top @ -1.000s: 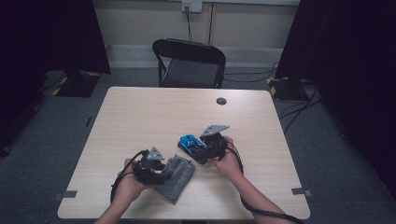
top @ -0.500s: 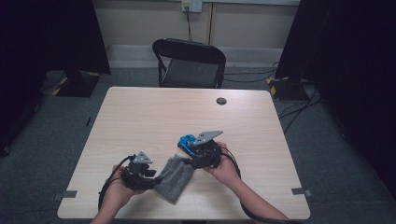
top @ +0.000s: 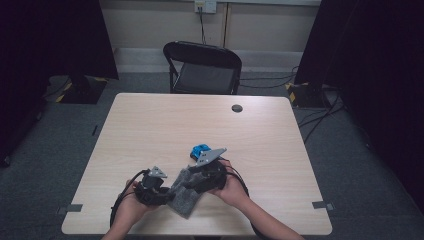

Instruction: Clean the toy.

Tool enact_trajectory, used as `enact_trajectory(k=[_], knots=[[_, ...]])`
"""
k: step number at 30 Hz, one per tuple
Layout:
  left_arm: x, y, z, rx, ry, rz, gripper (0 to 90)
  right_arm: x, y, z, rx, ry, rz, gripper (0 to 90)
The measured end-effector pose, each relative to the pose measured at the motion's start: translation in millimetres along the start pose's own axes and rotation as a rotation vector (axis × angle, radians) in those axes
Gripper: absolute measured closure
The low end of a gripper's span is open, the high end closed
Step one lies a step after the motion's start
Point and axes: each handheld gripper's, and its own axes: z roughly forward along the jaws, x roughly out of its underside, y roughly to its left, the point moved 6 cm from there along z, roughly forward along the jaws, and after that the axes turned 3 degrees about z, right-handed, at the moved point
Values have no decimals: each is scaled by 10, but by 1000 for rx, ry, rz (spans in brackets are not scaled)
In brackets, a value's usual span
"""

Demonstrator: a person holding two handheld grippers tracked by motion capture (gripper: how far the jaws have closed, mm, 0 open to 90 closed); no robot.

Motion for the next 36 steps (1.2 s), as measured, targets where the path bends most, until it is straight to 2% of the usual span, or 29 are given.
enact_trajectory(k=[2,5,10,12,18,23,27,28,29,30,33,36], knots=[[-10,11,5,-8,0,7,688,16,11,26,-4,8,-5,382],[-39,62,7,-22,3,19,690,103,13,143,-4,51,-31,363],[-60,186,24,-42,1,2,695,192,-29,248,-12,81,-11,350],[-78,237,30,-58,3,11,695,212,-22,258,-16,87,-4,350],[-156,356,54,-105,-3,14,693,243,48,241,-36,115,-24,365],[-215,410,78,-118,-14,30,683,235,95,196,-40,131,-54,380],[-259,451,100,-118,-13,42,680,169,30,174,-32,109,-70,363],[-271,454,110,-112,-18,36,681,161,-64,207,-12,108,-75,353],[-280,464,115,-111,-17,44,681,161,-64,207,-12,108,-75,353],[-287,472,121,-107,-17,49,681,187,-141,258,-1,120,-59,361],[-301,491,133,-104,-24,29,671,206,-169,295,1,111,-39,371],[-301,501,134,-102,-27,17,650,233,-148,308,20,110,-61,372]])
